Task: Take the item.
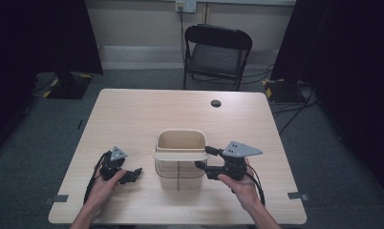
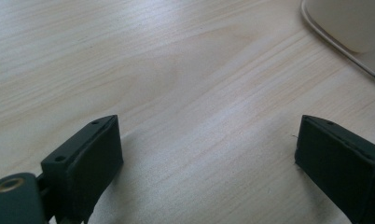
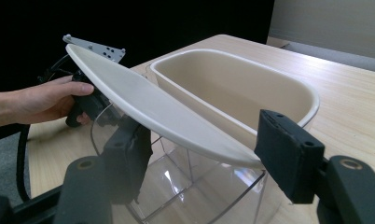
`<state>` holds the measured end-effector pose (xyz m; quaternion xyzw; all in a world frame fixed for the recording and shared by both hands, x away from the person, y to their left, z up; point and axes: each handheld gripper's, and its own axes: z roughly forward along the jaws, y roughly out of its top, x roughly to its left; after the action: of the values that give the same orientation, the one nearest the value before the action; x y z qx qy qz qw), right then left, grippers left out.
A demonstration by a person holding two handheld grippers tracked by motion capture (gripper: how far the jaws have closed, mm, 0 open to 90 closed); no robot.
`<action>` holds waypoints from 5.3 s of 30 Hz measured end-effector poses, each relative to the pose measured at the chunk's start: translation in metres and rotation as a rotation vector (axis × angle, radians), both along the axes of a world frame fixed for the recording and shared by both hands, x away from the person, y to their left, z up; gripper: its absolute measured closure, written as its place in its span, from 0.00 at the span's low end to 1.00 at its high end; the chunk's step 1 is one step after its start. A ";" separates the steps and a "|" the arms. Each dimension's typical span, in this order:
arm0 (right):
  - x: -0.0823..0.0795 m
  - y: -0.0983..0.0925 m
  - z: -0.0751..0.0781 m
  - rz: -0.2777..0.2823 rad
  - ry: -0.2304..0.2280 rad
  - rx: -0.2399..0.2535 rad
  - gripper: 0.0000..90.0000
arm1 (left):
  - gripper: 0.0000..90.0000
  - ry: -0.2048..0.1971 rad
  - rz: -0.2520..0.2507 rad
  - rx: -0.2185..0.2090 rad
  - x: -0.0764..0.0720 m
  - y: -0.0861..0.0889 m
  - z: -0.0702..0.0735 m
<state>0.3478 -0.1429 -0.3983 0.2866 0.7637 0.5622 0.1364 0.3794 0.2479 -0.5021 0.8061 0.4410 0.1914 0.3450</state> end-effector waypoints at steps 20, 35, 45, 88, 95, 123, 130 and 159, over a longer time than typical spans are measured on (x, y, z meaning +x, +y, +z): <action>0.004 0.001 0.005 0.025 -0.002 0.016 0.48 | 0.08 0.000 0.000 -0.001 0.000 0.000 0.000; 0.007 0.002 0.009 0.037 -0.009 0.013 0.54 | 0.08 -0.001 0.002 0.000 0.000 0.000 0.000; 0.013 0.002 0.010 0.044 -0.003 0.012 0.56 | 0.08 0.000 0.002 -0.001 0.000 0.000 0.000; 0.021 0.003 0.014 0.038 -0.001 0.035 0.60 | 0.08 -0.002 0.004 0.002 0.000 0.000 0.000; 0.021 0.003 0.014 0.039 -0.005 0.040 0.60 | 0.08 -0.002 0.004 0.002 0.000 0.000 0.000; 0.021 0.004 0.014 0.039 -0.005 0.043 0.60 | 0.08 -0.002 0.004 0.002 0.000 0.000 0.000; 0.021 0.004 0.014 0.041 -0.004 0.043 0.60 | 0.08 -0.002 0.004 0.002 0.000 0.000 0.000; 0.021 0.005 0.014 0.036 -0.006 0.039 0.60 | 0.08 -0.002 0.004 0.002 0.000 0.000 0.000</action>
<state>0.3688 -0.1382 -0.3844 0.2736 0.7571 0.5804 0.1228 0.3791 0.2478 -0.5020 0.8054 0.4424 0.1932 0.3440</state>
